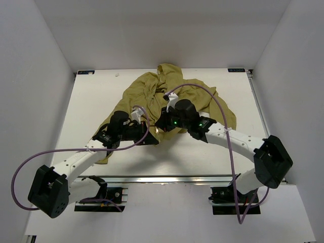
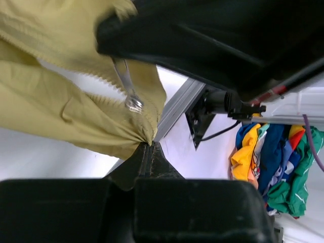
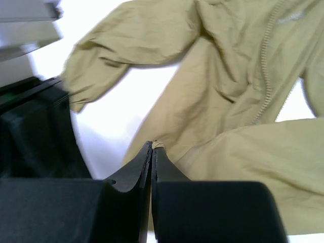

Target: Zip up the jacket

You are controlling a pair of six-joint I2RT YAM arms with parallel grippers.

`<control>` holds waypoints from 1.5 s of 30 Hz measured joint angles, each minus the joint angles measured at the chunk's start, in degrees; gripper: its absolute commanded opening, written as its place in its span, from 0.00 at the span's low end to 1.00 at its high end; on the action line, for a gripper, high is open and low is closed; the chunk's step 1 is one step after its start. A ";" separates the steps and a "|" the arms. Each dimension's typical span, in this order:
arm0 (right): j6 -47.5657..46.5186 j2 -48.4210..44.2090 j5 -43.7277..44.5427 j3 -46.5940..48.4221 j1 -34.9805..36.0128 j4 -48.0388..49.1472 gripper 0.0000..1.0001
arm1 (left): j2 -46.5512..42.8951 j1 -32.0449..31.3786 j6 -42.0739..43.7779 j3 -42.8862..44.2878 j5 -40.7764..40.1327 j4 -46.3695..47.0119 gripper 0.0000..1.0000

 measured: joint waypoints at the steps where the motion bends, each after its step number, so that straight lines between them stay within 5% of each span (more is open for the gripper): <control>1: -0.17 0.63 0.87 0.11 0.09 0.02 0.00 | 0.00 0.00 0.11 -0.02 0.15 -0.70 0.00; 9: -3.76 5.25 9.09 3.28 0.22 3.08 0.00 | -0.07 0.02 -0.68 -1.97 3.17 -2.58 0.00; 17: -6.58 20.22 11.17 14.23 -5.18 9.16 0.00 | -0.31 0.02 -3.19 -7.43 8.81 -4.28 0.00; 33: -10.34 62.10 12.94 69.09 -18.03 13.09 0.00 | -0.44 1.03 -6.03 -13.51 9.53 -6.95 0.00; 42: -5.55 72.17 7.28 74.62 -20.09 17.51 0.00 | 0.50 1.73 -6.88 -13.31 5.79 -6.38 0.03; 43: -4.92 72.17 5.92 74.25 -20.61 17.66 0.12 | 0.55 1.73 -6.82 -12.92 5.35 -6.93 0.39; 44: -4.31 71.47 4.50 73.09 -21.22 18.69 0.35 | 0.81 1.73 -6.14 -12.31 5.11 -7.61 0.63; 45: -3.96 70.55 3.96 71.69 -21.81 19.67 0.89 | 1.29 1.64 -5.27 -11.10 6.27 -10.14 0.80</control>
